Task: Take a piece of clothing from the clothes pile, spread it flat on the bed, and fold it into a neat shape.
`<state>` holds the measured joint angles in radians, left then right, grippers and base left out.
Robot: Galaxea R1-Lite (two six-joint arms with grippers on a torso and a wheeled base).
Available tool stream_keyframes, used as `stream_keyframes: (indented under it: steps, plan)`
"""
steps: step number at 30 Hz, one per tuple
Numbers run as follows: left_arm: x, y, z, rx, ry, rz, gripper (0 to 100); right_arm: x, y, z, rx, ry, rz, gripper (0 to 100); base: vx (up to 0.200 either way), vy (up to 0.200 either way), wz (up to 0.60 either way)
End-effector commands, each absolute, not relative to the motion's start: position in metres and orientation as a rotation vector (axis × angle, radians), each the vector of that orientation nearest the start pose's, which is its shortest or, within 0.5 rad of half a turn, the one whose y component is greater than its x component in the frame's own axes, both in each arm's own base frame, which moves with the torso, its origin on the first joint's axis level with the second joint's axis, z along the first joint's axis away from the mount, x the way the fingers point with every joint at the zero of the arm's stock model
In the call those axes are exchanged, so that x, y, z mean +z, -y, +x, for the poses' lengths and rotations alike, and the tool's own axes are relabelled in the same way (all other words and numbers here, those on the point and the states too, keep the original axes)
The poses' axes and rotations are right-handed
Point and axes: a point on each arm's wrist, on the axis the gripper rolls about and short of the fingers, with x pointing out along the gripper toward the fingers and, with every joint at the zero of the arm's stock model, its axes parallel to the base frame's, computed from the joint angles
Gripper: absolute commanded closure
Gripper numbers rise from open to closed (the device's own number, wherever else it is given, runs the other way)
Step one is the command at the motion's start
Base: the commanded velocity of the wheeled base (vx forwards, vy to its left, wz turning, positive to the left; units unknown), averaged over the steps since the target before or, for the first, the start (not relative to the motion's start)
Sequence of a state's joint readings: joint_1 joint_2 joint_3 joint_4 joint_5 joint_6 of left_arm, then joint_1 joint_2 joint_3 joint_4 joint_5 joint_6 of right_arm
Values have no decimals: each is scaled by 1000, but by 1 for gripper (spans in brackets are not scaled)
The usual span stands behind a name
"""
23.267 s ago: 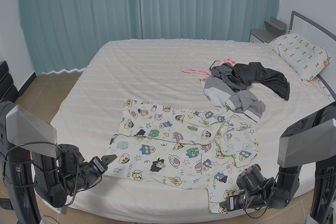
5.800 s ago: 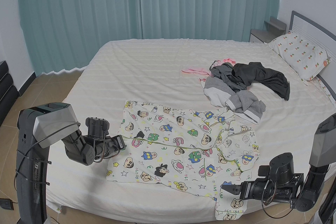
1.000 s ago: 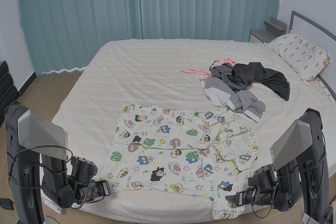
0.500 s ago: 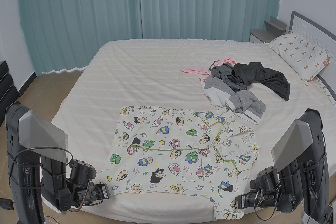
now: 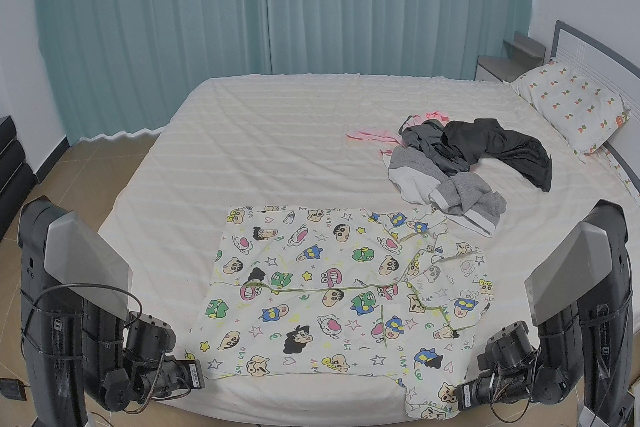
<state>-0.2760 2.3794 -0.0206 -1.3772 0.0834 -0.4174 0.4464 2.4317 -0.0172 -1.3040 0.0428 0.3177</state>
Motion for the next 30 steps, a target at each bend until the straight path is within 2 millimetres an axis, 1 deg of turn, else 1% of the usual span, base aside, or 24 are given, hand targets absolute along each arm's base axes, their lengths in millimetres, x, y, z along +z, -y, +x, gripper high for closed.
stream_keyframes:
  steps: [1,10,11,12,18,19,21,23,24,25,28,30]
  plan:
    - [-59,52,190,38,-1021,-198,100,-59,-83,171,266,-1134,55,100,0,0,0]
    - [-61,52,190,42,-1025,-199,100,-60,-83,169,264,-1148,52,100,0,0,0]
    - [-60,52,190,42,-1024,-201,0,-60,-83,168,261,-1159,47,100,0,0,0]
    - [-60,52,190,43,-1024,-203,0,-60,-82,168,261,-1162,47,0,0,0,0]
    - [-60,49,191,62,-1020,-222,0,-58,-85,167,263,-1160,54,0,0,0,0]
    - [-58,39,194,91,-1006,-262,0,-52,-84,169,257,-1131,66,0,0,0,0]
    - [-51,30,199,92,-970,-338,0,-43,-84,170,244,-1098,105,0,0,0,0]
    - [-41,22,202,95,-927,-416,0,-34,-84,171,237,-1068,138,0,0,0,0]
    - [-32,16,204,94,-889,-475,0,-26,-83,171,237,-1042,158,0,0,0,0]
    - [-31,15,205,94,-880,-488,0,-24,-83,171,238,-1033,163,0,0,0,0]
    - [0,2,207,55,-743,-604,0,4,-80,174,255,-897,216,0,0,0,0]
    - [16,-1,207,5,-675,-648,0,18,-79,177,270,-818,243,0,0,0,0]
